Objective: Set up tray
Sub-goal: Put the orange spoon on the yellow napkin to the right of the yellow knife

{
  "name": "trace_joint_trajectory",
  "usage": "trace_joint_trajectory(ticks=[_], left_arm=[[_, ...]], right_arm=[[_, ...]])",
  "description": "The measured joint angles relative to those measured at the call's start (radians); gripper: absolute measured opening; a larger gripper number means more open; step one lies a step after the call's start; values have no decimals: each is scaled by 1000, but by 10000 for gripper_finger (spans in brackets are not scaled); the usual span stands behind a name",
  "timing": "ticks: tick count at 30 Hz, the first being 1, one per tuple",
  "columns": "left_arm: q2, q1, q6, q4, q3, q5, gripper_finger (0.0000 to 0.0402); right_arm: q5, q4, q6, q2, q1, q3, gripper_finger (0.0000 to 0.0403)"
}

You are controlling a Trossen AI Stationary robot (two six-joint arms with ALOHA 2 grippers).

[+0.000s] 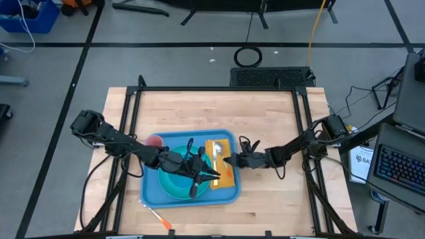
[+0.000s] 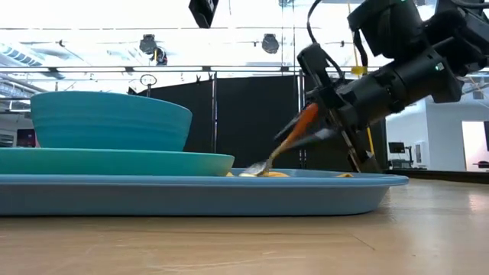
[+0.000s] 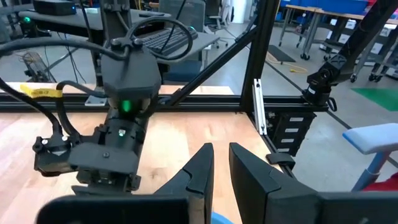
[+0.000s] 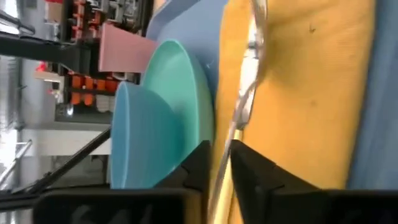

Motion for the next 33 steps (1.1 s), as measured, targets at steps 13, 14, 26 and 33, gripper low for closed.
trace_joint_trajectory(ticks=[13, 14, 26, 33], left_arm=[[0, 2, 1, -6, 0, 0, 53], [0, 2, 1, -6, 0, 0, 53], [0, -1, 1, -9, 0, 2, 53], [0, -1, 0, -31, 0, 4, 53]], right_arm=[[-205, 79, -29, 1, -18, 0, 201], [-211, 117, -54, 1, -22, 0, 206], [-427, -110, -277, -94, -141, 0, 169], [-449, -380, -463, -172, -188, -1, 119]])
